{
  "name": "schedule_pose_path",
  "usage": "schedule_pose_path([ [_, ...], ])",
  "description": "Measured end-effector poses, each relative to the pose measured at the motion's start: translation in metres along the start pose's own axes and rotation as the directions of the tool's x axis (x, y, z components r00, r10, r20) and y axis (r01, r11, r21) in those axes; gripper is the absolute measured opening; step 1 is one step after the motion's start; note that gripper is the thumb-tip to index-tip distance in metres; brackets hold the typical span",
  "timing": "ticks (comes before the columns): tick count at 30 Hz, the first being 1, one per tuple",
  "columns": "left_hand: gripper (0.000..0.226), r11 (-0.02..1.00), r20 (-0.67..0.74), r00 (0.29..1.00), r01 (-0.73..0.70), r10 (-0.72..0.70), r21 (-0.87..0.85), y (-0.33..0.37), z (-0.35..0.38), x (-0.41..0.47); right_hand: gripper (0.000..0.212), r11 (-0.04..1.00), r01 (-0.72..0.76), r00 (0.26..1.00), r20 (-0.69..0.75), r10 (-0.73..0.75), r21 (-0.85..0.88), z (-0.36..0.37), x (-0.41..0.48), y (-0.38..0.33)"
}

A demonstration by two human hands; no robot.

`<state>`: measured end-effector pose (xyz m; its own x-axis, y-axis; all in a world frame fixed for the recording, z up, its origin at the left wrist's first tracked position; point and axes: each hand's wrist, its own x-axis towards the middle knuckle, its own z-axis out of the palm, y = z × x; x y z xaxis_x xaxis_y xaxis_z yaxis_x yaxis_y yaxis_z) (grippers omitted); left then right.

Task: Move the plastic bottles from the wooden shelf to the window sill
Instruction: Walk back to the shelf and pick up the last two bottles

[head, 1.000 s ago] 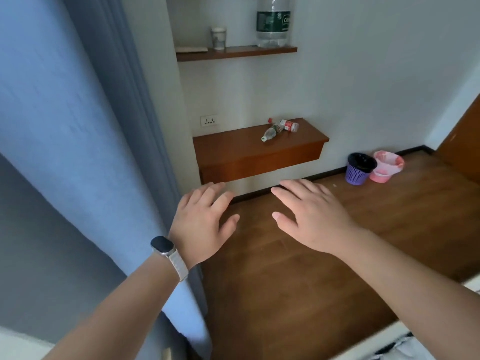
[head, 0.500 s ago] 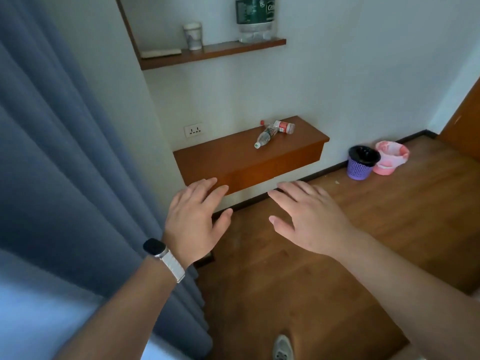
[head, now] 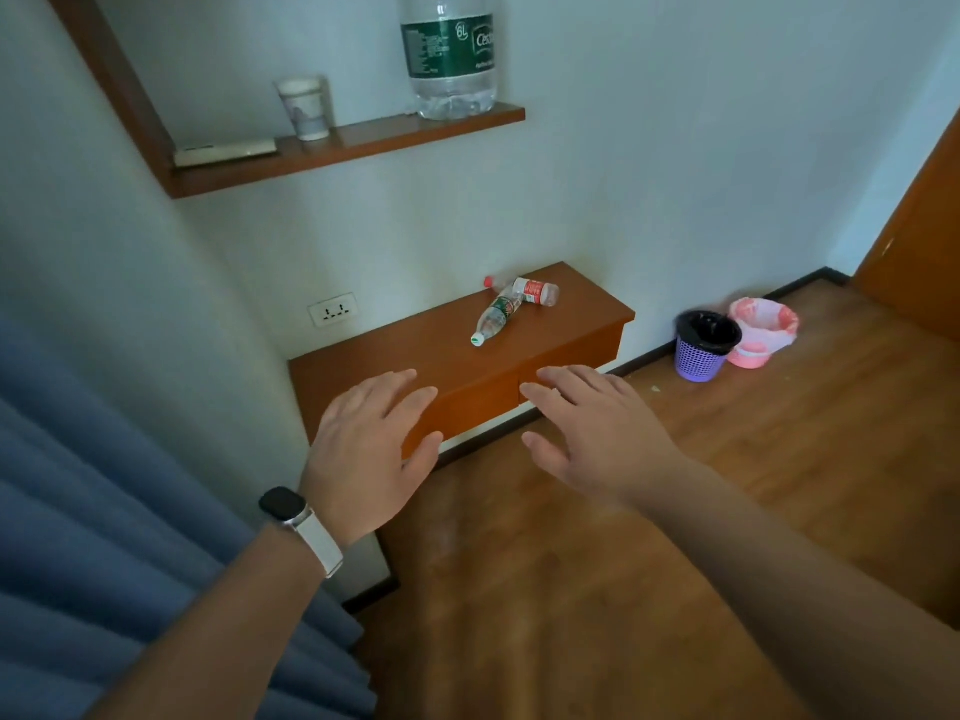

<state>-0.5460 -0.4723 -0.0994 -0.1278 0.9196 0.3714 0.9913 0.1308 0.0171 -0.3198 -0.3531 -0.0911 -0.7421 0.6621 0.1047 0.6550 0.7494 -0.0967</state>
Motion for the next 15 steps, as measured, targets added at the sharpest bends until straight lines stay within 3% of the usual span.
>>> schedule_pose_path([
  [5,0.052,0.999,0.024,0.999,-0.028,0.027,0.026,-0.014,0.025,0.035,0.062,1.0,-0.001,1.0,0.027,0.0,0.026,0.009,0.031,0.019],
  [15,0.052,0.985,0.105,0.983,-0.139,0.15,-0.104,-0.051,0.105,0.119,0.056,0.997,-0.059,0.998,0.008,0.059,-0.039,0.048,0.113,0.056],
])
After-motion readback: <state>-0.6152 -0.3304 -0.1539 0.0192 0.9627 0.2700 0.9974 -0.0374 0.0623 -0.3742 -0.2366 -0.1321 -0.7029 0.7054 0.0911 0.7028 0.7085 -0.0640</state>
